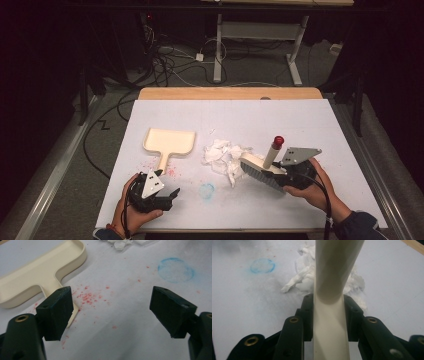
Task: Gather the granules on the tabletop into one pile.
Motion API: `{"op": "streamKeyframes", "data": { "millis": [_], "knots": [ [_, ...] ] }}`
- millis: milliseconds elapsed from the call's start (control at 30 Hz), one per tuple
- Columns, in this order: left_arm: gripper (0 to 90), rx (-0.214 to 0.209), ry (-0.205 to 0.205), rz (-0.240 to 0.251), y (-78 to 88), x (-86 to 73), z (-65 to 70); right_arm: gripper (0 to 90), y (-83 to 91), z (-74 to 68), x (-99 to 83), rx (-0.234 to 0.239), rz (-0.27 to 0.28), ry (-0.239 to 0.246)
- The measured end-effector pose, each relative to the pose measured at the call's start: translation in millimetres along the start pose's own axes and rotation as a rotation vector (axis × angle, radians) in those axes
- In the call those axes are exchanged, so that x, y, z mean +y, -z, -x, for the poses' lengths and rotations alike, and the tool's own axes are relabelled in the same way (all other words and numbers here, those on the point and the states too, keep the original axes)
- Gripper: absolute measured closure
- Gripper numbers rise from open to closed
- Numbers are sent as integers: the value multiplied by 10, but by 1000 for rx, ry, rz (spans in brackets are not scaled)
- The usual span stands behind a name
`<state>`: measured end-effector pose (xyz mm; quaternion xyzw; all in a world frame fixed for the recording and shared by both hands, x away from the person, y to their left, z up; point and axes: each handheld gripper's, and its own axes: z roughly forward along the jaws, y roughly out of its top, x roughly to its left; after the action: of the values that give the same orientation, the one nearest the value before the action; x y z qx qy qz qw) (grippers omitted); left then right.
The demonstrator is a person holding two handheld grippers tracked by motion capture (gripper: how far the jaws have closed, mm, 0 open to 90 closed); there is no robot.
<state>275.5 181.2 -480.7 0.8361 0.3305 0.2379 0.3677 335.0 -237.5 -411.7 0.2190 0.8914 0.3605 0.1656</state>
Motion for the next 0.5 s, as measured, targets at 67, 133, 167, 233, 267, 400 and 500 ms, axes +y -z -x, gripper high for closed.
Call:
{"op": "streamKeyframes", "data": {
  "millis": [67, 133, 167, 233, 267, 400, 500],
  "knots": [
    [186, -1, -1, 0, -1, -2, -1, 684, -44, 8, 43, 2, 5, 3],
    [186, -2, 1, -2, -5, -4, -3, 684, -79, 19, 80, -2, 8, 7],
    [186, -3, 0, -3, -5, -4, -4, 684, -100, 27, 97, -1, 8, 6],
    [186, -3, 1, 0, -1, -7, -2, 684, -129, 44, 116, -1, 12, 2],
    [186, -3, 0, -1, 4, -9, -5, 684, -133, 45, 120, 3, 11, -7],
    [186, 3, 5, 4, 21, -14, -17, 684, -50, 26, 124, 20, 16, 8],
    [186, 7, 8, 8, 31, -13, -16, 684, 77, 23, 138, 27, 46, 0]
  ]
}}
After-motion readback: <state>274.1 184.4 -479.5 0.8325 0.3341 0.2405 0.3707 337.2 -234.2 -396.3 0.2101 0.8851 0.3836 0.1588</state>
